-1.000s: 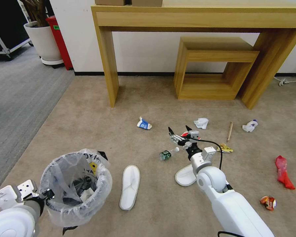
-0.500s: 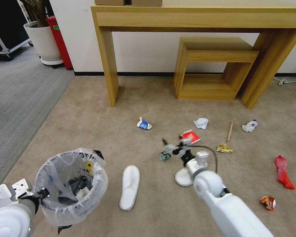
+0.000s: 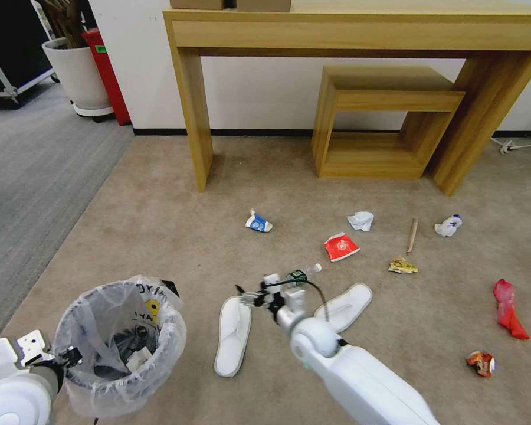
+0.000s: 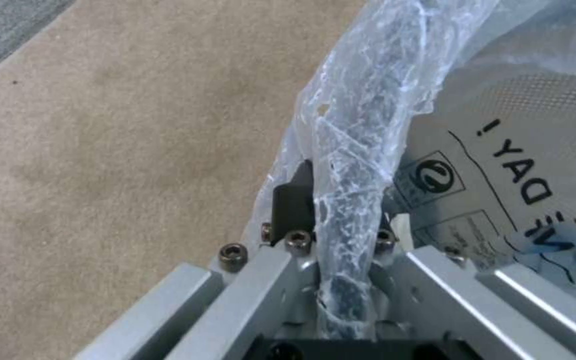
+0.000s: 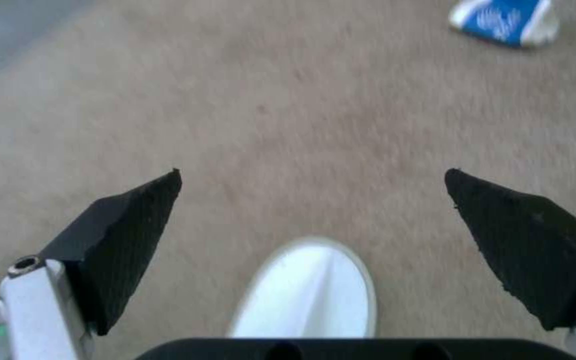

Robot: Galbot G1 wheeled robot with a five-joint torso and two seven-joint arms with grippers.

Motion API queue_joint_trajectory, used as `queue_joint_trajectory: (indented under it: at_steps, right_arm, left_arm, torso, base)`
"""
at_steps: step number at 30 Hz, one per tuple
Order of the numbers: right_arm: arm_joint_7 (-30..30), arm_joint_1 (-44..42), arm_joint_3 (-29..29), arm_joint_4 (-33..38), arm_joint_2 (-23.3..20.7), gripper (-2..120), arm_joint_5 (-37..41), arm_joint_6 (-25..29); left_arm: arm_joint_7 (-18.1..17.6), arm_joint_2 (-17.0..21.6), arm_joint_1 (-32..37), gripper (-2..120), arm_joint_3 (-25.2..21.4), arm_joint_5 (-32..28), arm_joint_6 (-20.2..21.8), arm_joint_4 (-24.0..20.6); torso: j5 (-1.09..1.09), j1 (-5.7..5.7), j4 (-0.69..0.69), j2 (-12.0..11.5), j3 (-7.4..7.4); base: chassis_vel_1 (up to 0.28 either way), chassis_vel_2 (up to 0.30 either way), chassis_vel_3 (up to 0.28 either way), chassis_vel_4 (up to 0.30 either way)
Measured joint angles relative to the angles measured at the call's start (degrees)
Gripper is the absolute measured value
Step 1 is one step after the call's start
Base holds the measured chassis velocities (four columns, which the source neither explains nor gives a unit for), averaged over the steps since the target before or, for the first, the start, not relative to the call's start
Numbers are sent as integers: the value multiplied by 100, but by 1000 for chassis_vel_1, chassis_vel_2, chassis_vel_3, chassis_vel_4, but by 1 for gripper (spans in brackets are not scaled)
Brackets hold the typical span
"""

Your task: Pick up the trash bin and place the garbage on the floor into it.

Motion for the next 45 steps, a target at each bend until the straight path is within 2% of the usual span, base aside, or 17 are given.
queue_joint_trajectory:
  at_steps: [4, 6, 10, 12, 14, 20, 22, 31, 38, 45]
  right_arm:
    - [197, 172, -143, -161, 117, 100, 36, -126]
    - [580, 325, -254, -259, 218, 100, 189, -442]
    - [914, 428, -348, -281, 266, 100, 486, -845]
    - [1140, 494, -421, -311, 292, 100, 773, -1051]
    - [1498, 661, -559, -490, 403, 100, 1497, -1545]
    - [1745, 894, -844, -916, 636, 100, 1842, -1772]
    - [1955, 996, -909, -1182, 867, 100, 1965, -1887]
    - [1964, 990, -1008, -1777, 1288, 100, 1739, -1818]
    - [1717, 946, -985, -2330, 1626, 100, 1383, -1641]
    - [1586, 940, -957, -2616, 1709, 100, 1224, -1537]
  left_arm:
    - [30, -39, 29, 0, 37, 70, 0, 26]
    - [40, -63, 44, 0, 67, 113, 0, 34]
    - [41, -57, 50, 0, 79, 120, -5, 34]
    - [41, -50, 59, 0, 95, 133, -6, 43]
    - [41, -61, 73, 0, 136, 179, -7, 58]
    - [38, -86, 116, 0, 177, 241, -7, 64]
    - [38, -111, 125, 0, 197, 275, -7, 70]
    - [43, -80, 101, 0, 191, 258, -14, 89]
    - [43, -79, 93, 0, 239, 256, -20, 122]
    - [45, -100, 108, 0, 262, 286, -23, 145]
  torso:
    - [-1, 0, 1, 0, 0]
    - [-1, 0, 0, 0, 0]
    - [0, 0, -1, 0, 0]
    - [-1, 0, -2, 0, 0]
    - [0, 0, -1, 0, 0]
    - [0, 0, -1, 0, 0]
    - [0, 0, 0, 0, 0]
    - [1, 0, 0, 0, 0]
    - [0, 0, -1, 0, 0]
    - [0, 0, 0, 0, 0]
  base:
    - [0, 0, 0, 0]
    - [0, 0, 0, 0]
    - [0, 0, 0, 0]
    - [0, 0, 0, 0]
    - [0, 0, 0, 0]
    - [0, 0, 0, 0]
    - [0, 0, 0, 0]
    - [0, 0, 0, 0]
    - [0, 0, 0, 0]
    - [0, 0, 0, 0]
